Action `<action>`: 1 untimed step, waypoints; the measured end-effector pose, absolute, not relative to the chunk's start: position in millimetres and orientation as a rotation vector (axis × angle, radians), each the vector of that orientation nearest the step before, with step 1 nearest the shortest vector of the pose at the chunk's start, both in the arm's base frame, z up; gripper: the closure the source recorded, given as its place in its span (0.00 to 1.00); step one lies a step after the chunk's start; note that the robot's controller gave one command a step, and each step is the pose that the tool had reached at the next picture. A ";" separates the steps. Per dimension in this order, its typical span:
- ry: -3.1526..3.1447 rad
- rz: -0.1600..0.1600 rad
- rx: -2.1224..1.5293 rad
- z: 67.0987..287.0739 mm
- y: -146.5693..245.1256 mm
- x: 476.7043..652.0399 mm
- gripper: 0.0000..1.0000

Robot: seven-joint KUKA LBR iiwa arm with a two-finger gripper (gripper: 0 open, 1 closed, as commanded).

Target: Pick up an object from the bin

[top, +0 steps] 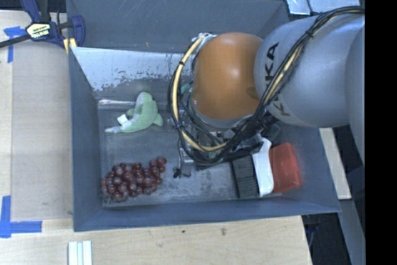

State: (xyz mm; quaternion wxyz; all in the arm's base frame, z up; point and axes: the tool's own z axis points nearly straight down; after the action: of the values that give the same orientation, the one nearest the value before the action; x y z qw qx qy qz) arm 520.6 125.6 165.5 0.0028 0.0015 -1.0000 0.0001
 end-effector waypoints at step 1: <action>-3.144 -0.002 0.000 170.2 124.9 522.3 0.00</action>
Offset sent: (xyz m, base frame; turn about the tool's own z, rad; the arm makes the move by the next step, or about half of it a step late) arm -0.0147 0.0272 -0.0778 0.2035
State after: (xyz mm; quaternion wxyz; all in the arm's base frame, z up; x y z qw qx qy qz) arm 522.3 124.9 170.2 -0.0012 0.0001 -1.0000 -0.0005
